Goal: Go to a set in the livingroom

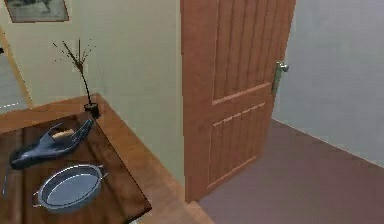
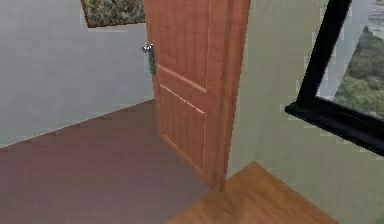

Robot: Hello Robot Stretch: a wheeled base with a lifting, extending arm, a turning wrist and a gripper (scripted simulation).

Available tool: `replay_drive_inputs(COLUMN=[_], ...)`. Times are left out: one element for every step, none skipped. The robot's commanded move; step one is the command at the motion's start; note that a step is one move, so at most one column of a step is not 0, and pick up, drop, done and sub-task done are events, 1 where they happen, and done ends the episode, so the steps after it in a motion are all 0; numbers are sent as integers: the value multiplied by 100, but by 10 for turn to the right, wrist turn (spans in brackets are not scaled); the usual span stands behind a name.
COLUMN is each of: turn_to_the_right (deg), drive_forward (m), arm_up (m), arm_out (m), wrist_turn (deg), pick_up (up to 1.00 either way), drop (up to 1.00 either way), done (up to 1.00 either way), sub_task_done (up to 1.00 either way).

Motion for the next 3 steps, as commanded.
replay_drive_inputs(turn_to_the_right=[450, 210, 0], drive_forward=[0, 0, 100], arm_up=[0, 0, 0], arm_out=[0, 0, 0], wrist_turn=[0, 0, 0], pick_up=[0, 0, 0], drop=[0, 0, 0], done=[0, 0, 0], sub_task_done=[0, 0, 0])
